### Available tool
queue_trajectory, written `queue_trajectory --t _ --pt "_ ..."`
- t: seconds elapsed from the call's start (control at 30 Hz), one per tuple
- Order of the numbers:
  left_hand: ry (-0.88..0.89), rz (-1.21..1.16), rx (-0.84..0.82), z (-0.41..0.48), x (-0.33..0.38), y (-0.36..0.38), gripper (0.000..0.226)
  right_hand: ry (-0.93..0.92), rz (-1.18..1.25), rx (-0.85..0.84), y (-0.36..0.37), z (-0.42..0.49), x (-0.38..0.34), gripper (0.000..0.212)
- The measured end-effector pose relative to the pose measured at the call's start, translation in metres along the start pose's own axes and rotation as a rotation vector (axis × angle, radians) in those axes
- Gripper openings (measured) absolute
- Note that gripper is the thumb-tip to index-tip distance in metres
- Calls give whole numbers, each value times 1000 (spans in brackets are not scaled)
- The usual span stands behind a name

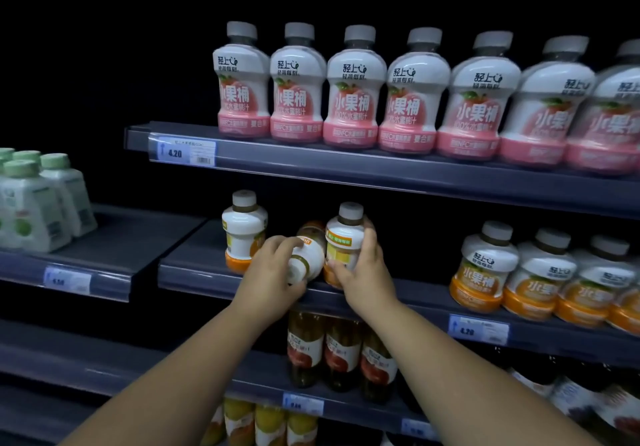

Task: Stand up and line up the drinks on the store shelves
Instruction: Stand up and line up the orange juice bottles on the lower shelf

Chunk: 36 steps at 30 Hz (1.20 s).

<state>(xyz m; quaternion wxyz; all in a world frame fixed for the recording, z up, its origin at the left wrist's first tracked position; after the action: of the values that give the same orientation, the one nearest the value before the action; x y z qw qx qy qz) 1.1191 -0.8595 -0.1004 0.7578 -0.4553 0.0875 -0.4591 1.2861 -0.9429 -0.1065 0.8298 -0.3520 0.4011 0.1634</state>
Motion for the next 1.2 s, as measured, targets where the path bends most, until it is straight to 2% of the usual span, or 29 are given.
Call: queue_trajectory --t 0.2,0.33,0.43,0.57,0.63,0.7,0.8,1.03,1.1,1.2 --pt "-83 -203 49 23 24 -28 47 42 50 -28 -30 -2 12 94" --pt "-232 -411 12 46 40 -32 34 87 75 -49 -58 -2 20 97" --pt "-259 -473 -28 60 47 -19 28 110 62 -48 -71 -4 27 97" --pt "-230 -480 -139 63 45 13 68 101 52 -52 -81 -5 32 100" --pt "-253 -462 -169 61 38 29 80 96 50 -74 -82 -5 33 104" --pt "-303 -470 -202 55 31 44 85 110 65 -81 -82 -5 35 106" --pt "-369 -482 -235 49 22 57 78 150 107 -69 -80 -4 39 108" --pt "-292 -538 -250 43 28 61 69 193 58 27 -67 2 35 122" --pt "-263 -549 -236 42 31 57 77 158 75 33 -66 0 33 123" --pt "-164 -509 -158 46 36 44 105 120 155 -41 -68 -3 33 114"
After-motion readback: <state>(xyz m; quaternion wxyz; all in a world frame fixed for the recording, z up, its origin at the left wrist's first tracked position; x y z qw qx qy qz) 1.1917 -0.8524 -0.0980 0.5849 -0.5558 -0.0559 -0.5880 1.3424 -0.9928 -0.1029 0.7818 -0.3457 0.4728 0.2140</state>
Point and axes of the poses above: each hand's wrist, its own z-axis towards the middle knuckle, its own y-axis out of the palm, x = y × z, the point moved 5 cm from there along z, towards the middle knuckle, and after that the axes turned 11 degrees about z, right-handed, at the moved point
